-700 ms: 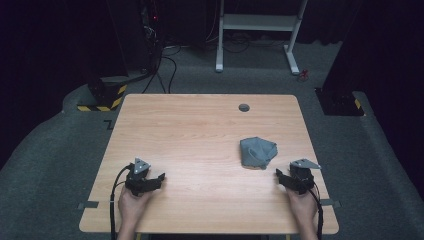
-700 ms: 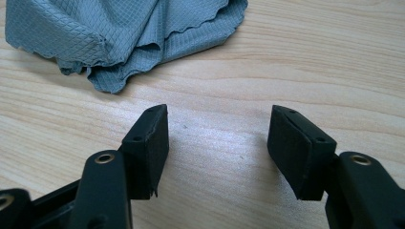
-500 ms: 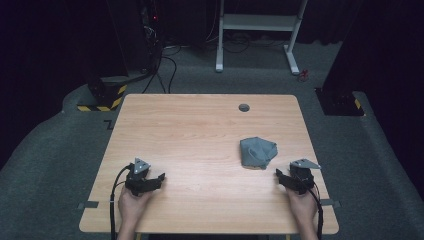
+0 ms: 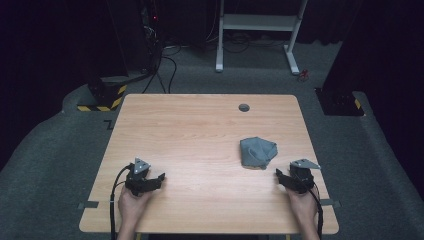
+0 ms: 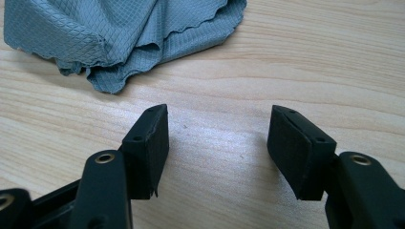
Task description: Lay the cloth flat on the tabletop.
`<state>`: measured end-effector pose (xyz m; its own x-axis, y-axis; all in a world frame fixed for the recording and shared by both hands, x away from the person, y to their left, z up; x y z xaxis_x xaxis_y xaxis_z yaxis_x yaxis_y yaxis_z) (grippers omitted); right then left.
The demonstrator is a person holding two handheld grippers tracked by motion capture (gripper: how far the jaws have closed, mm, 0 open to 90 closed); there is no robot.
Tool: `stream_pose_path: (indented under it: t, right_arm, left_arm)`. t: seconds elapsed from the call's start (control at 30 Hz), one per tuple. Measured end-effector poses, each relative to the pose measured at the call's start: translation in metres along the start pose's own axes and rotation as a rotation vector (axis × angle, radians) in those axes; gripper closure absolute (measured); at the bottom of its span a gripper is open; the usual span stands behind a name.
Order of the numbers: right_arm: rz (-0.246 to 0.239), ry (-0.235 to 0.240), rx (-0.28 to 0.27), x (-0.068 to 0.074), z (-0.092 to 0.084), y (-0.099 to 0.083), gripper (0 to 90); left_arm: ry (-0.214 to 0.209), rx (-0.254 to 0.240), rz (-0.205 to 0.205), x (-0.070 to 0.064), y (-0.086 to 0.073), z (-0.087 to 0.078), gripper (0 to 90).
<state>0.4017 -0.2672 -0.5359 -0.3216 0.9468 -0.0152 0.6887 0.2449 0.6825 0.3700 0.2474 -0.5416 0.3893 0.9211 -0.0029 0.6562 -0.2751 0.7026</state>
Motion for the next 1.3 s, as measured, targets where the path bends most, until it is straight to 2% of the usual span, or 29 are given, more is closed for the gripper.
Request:
stream_pose_path:
  t: [0.13, 0.2, 0.37, 0.67, 0.77, 0.93, 1.07, 1.13, 1.3]
  right_arm:
    - [-0.002, 0.001, -0.001, 0.000, 0.000, 0.000, 40.1]
    - [0.003, 0.001, 0.000, 0.001, -0.001, -0.001, 44.2]
    - [0.022, 0.035, -0.007, 0.003, -0.001, 0.000, 43.6]
    - [0.001, 0.048, -0.024, 0.010, -0.002, 0.004, 43.0]
    - [-0.006, 0.063, -0.025, 0.018, -0.002, 0.014, 42.4]
    - [-0.001, 0.080, -0.038, 0.023, -0.001, 0.023, 42.2]
    - [-0.013, 0.089, -0.040, 0.028, 0.006, 0.029, 41.9]
    - [-0.005, 0.102, -0.025, 0.030, 0.012, 0.032, 40.8]
    - [0.001, 0.101, -0.015, 0.033, 0.017, 0.039, 39.4]
  left_arm:
    - [0.000, 0.000, 0.000, 0.000, 0.000, 0.000, 26.7]
    - [0.000, 0.000, 0.000, 0.000, 0.000, 0.000, 26.7]
    - [0.001, 0.000, 0.001, 0.000, 0.000, 0.000, 26.9]
    - [0.002, 0.000, -0.004, 0.000, 0.000, 0.000, 27.2]
    - [0.002, -0.001, -0.004, 0.000, 0.000, 0.000, 27.2]
    - [0.004, 0.000, -0.003, 0.001, 0.000, 0.000, 27.2]
    - [0.004, 0.000, -0.003, 0.001, 0.000, 0.000, 27.3]
    - [0.005, 0.001, -0.004, 0.001, 0.000, 0.000, 27.3]
    - [0.010, 0.000, -0.009, 0.001, 0.000, 0.000, 27.3]
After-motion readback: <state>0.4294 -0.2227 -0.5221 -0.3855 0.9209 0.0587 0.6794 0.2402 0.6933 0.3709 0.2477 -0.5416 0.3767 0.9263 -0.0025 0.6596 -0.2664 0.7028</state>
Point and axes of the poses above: each handheld gripper's, and its own axes: z roughly forward along the jaws, y roughly out of its top, x roughly to its left, the point moved 2 cm from there along z, roughly forward along the jaws, and after that the axes turned 4 degrees about x, right-handed, at the moved point
